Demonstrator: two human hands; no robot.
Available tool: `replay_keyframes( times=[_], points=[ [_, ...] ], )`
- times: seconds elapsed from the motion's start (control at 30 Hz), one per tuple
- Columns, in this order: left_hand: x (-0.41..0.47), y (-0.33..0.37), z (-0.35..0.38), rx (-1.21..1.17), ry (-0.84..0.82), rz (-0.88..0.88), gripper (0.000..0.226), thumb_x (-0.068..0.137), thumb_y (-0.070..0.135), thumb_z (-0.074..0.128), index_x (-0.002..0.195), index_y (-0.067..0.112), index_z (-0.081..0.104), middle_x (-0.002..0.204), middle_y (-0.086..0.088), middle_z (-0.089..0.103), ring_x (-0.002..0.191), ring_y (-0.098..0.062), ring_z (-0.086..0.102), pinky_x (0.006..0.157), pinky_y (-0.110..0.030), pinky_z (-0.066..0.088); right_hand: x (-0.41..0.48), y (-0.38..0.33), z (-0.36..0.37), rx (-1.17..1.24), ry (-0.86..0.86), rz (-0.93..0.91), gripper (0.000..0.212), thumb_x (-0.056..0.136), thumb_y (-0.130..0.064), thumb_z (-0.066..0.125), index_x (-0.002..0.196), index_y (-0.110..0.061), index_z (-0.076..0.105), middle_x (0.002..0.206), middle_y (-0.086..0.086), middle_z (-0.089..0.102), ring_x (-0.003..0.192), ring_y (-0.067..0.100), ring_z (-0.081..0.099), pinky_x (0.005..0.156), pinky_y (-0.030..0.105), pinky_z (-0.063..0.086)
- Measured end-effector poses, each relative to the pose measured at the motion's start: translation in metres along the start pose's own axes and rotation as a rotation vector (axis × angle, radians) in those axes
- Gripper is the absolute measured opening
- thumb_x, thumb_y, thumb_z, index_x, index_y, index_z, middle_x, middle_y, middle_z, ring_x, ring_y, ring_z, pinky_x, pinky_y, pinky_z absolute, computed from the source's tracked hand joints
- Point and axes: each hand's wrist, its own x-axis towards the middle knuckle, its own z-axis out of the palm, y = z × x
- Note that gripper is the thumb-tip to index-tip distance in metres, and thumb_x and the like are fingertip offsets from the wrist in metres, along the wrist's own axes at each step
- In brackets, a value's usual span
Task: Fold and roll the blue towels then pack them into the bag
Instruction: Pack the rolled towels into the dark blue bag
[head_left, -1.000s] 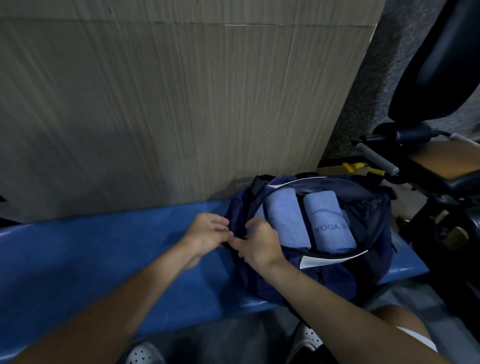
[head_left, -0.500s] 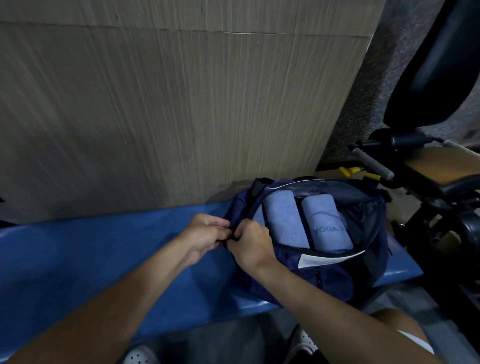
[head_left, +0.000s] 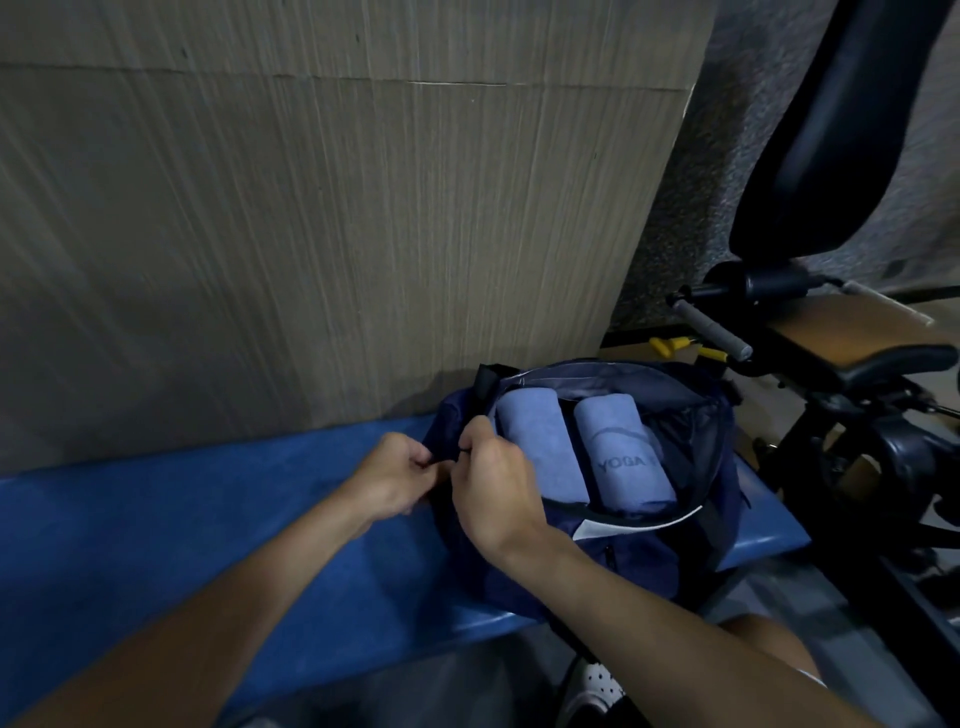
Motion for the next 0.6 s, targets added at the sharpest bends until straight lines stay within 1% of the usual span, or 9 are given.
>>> replay_keyframes(
  times=[0.1, 0.17, 0.2, 0.3, 0.37, 0.43, 0.47, 0.53, 0.6],
  points=[
    [0.0, -0.001, 0.0, 0.004, 0.055, 0.032, 0.016, 0.093, 0.012, 0.063, 0.087, 0.0, 0.07, 0.084, -0.024, 0.071, 0.067, -0.019, 0.059, 0.057, -0.028, 0.047, 0.002, 0.001, -0.007, -0.069, -0.047, -0.074, 0.012, 0.093, -0.003, 0.044, 0.103, -0.011, 0.044, 0.09, 0.011, 0.062, 0.075, 0.026, 0.055, 0.061, 0.04, 0.043],
    [0.002, -0.004, 0.002, 0.005, 0.107, 0.036, 0.013, 0.092, 0.006, 0.062, 0.081, 0.004, 0.069, 0.076, -0.017, 0.071, 0.063, -0.015, 0.061, 0.055, -0.026, 0.051, 0.003, 0.001, -0.011, -0.137, -0.061, -0.123, 0.018, 0.091, -0.001, 0.044, 0.105, -0.011, 0.042, 0.094, 0.01, 0.062, 0.075, 0.025, 0.05, 0.059, 0.036, 0.035],
    [0.003, -0.006, 0.002, 0.03, 0.131, 0.036, 0.014, 0.091, 0.005, 0.062, 0.078, 0.007, 0.068, 0.073, -0.013, 0.07, 0.063, -0.015, 0.062, 0.057, -0.029, 0.053, 0.003, 0.003, -0.015, -0.171, -0.06, -0.135, 0.02, 0.09, 0.0, 0.045, 0.106, -0.011, 0.042, 0.096, 0.01, 0.062, 0.076, 0.027, 0.052, 0.06, 0.035, 0.034],
    [0.008, -0.015, -0.005, 0.137, 0.195, 0.02, 0.015, 0.089, 0.009, 0.063, 0.075, 0.012, 0.065, 0.072, -0.008, 0.068, 0.067, -0.018, 0.062, 0.07, -0.038, 0.057, 0.008, 0.018, -0.029, -0.215, -0.022, -0.061, 0.02, 0.09, -0.001, 0.046, 0.105, -0.013, 0.041, 0.094, 0.012, 0.063, 0.083, 0.033, 0.059, 0.062, 0.036, 0.035],
    [0.007, -0.015, -0.009, 0.249, 0.201, 0.042, 0.013, 0.09, 0.01, 0.06, 0.077, 0.012, 0.062, 0.077, -0.006, 0.067, 0.075, -0.021, 0.062, 0.073, -0.037, 0.054, 0.01, 0.029, -0.039, -0.184, 0.025, 0.02, 0.013, 0.093, -0.005, 0.044, 0.098, -0.015, 0.038, 0.089, 0.01, 0.062, 0.081, 0.032, 0.058, 0.062, 0.038, 0.039],
    [0.004, -0.009, -0.005, 0.423, 0.213, 0.163, 0.005, 0.089, 0.011, 0.054, 0.091, 0.013, 0.058, 0.093, -0.005, 0.063, 0.091, -0.025, 0.059, 0.08, -0.038, 0.051, 0.01, 0.035, -0.044, -0.146, 0.039, 0.017, 0.008, 0.095, -0.009, 0.044, 0.098, -0.015, 0.039, 0.086, 0.008, 0.062, 0.079, 0.03, 0.057, 0.065, 0.041, 0.046],
    [0.002, -0.005, 0.0, 0.531, 0.245, 0.273, 0.014, 0.088, 0.016, 0.055, 0.102, 0.015, 0.056, 0.105, -0.004, 0.057, 0.1, -0.025, 0.054, 0.086, -0.039, 0.047, 0.01, 0.036, -0.044, -0.131, 0.045, -0.002, 0.007, 0.096, -0.011, 0.045, 0.101, -0.015, 0.042, 0.087, 0.009, 0.063, 0.081, 0.031, 0.057, 0.068, 0.042, 0.047],
    [-0.003, 0.006, 0.012, 0.71, 0.308, 0.502, 0.036, 0.085, 0.039, 0.06, 0.117, 0.023, 0.055, 0.119, 0.003, 0.049, 0.112, -0.02, 0.046, 0.092, -0.04, 0.04, 0.014, 0.038, -0.045, -0.093, 0.072, -0.041, 0.013, 0.095, -0.013, 0.049, 0.107, -0.014, 0.045, 0.091, 0.011, 0.065, 0.086, 0.034, 0.059, 0.073, 0.043, 0.047],
    [-0.001, 0.013, 0.025, 0.856, 0.316, 0.631, 0.043, 0.082, 0.054, 0.061, 0.114, 0.026, 0.062, 0.117, 0.009, 0.055, 0.114, -0.015, 0.048, 0.092, -0.038, 0.031, 0.018, 0.042, -0.048, -0.059, 0.076, -0.074, 0.018, 0.095, -0.014, 0.052, 0.111, -0.015, 0.045, 0.089, 0.01, 0.065, 0.087, 0.033, 0.059, 0.074, 0.042, 0.047]
  ],
)
